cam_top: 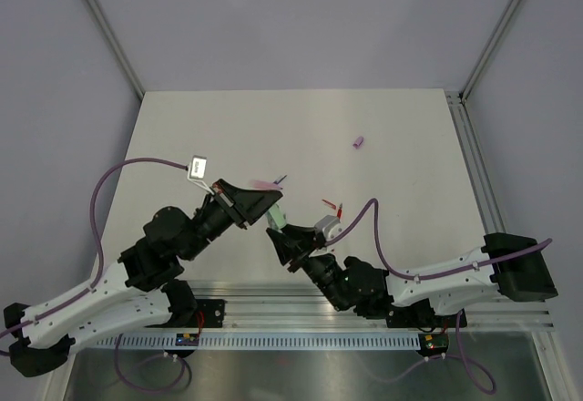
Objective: Insert the pens into the pen caps
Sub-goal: Insert the pen into the pen cap.
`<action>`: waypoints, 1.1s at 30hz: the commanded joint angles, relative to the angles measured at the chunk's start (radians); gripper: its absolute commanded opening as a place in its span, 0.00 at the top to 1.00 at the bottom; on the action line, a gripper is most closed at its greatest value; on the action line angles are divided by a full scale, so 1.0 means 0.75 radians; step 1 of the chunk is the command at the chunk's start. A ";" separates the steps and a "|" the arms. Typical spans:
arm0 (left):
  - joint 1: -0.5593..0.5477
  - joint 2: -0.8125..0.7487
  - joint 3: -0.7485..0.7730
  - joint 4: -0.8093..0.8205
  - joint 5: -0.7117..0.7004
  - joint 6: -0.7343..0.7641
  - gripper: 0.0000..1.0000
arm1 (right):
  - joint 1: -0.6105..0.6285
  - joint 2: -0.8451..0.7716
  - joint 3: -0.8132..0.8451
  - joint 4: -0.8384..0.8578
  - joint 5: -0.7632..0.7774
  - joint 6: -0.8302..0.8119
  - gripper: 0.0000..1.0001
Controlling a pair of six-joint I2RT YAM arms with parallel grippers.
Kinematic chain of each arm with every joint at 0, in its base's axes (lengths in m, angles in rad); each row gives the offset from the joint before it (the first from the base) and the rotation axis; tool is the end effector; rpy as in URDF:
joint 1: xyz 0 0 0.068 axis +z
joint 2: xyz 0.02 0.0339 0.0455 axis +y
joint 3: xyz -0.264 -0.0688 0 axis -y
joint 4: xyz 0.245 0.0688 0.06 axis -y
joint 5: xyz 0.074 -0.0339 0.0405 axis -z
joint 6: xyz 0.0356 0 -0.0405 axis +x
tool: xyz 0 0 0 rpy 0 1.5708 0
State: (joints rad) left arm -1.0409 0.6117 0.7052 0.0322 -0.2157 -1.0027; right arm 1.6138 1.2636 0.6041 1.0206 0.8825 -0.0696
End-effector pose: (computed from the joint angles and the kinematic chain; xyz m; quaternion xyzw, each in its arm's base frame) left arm 0.0824 -0.1257 0.3614 -0.0682 0.6589 -0.5990 0.4499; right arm 0.0163 0.2619 0.2966 -0.1494 0.6045 0.3449 0.7023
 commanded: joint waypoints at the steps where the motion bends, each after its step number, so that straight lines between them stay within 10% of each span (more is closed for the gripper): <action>1: -0.009 -0.040 0.009 0.006 -0.082 0.022 1.00 | 0.033 -0.006 0.029 0.044 0.083 -0.022 0.74; 21: -0.009 0.080 0.117 -0.268 0.060 0.619 0.98 | 0.119 -0.314 0.446 -1.755 -0.131 0.808 0.89; 27: -0.009 0.054 0.099 -0.258 0.136 0.711 0.29 | 0.096 -0.402 0.563 -2.013 -0.189 0.917 0.92; 33: -0.009 -0.012 0.127 -0.305 0.116 0.754 0.15 | -0.065 -0.478 0.571 -2.073 -0.417 0.913 0.92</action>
State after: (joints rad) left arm -1.0496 0.6262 0.7521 -0.2115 -0.1383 -0.4908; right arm 1.6253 0.9257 0.9901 -0.4629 0.6895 0.5835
